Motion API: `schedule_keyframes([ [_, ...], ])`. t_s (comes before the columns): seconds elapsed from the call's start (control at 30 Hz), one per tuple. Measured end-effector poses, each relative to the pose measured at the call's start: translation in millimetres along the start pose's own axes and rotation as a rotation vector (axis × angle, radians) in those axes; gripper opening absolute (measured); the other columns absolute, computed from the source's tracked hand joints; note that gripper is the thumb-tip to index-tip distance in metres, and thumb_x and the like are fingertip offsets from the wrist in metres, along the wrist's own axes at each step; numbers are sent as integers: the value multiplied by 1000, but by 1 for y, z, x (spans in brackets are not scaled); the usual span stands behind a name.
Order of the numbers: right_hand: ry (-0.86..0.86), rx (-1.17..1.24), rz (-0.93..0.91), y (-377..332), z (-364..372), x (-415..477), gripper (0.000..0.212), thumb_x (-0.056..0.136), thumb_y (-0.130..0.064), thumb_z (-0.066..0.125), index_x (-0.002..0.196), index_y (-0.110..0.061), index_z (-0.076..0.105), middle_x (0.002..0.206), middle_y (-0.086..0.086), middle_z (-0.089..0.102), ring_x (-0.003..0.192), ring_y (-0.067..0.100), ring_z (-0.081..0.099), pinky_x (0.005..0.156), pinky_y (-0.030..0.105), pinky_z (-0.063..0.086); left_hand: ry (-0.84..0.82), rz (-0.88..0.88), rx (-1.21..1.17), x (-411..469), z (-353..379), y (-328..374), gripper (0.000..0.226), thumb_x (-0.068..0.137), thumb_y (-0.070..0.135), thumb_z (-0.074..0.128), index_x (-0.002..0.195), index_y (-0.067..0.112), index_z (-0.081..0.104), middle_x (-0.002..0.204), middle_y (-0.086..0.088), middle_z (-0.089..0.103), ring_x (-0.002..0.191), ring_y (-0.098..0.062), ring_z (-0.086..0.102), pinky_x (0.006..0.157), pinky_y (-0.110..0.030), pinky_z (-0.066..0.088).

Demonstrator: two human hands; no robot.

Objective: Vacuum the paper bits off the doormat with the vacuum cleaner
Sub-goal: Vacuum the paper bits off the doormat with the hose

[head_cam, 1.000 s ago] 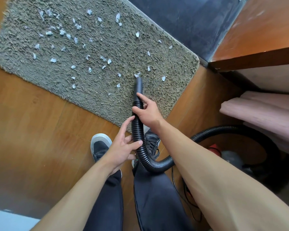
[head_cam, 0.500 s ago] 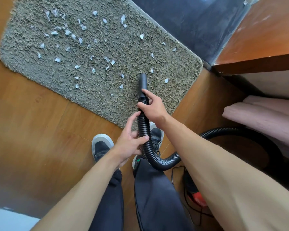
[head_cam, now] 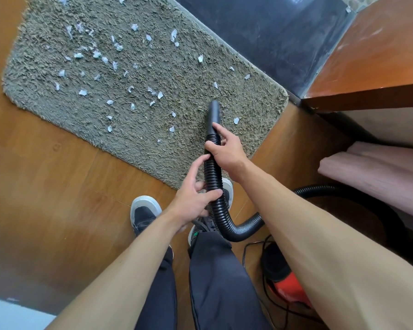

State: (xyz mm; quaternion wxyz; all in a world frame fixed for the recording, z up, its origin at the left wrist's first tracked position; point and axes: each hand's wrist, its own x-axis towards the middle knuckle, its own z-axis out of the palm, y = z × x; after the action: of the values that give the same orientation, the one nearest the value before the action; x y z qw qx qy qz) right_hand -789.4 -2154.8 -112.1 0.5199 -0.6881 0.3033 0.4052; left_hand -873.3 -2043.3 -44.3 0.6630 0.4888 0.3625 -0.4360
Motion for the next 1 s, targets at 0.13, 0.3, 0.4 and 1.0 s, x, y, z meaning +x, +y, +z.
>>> schedule_keyframes([
  [0.13,-55,-113,-42,-13,17,10,67,83,-12,68,145,-26,48,105,3,64,89,18,62,98,47,53,69,25,-24,2,-8,1,81,93,-1,65,140,56,34,112,-12,74,85,-18,72,75,-51,59],
  [0.3,-75,-90,-13,-11,11,8,67,86,-9,68,146,-26,45,101,-1,59,85,17,61,94,47,55,41,2,-27,2,-8,0,80,94,-1,63,140,57,35,105,-7,75,84,-18,71,72,-49,59],
  [0.4,-38,-29,7,2,-3,0,66,87,-7,67,147,-26,45,93,-1,60,77,13,60,86,39,58,0,-27,4,1,1,-2,79,94,-1,63,141,56,34,107,-9,74,84,-17,72,67,-42,59],
  [1.0,202,237,110,55,-52,-33,58,90,-9,63,144,-26,48,90,2,65,74,12,61,71,25,55,-147,-106,159,2,42,-14,77,91,3,65,134,61,41,116,-26,63,82,-19,61,63,-38,58],
])
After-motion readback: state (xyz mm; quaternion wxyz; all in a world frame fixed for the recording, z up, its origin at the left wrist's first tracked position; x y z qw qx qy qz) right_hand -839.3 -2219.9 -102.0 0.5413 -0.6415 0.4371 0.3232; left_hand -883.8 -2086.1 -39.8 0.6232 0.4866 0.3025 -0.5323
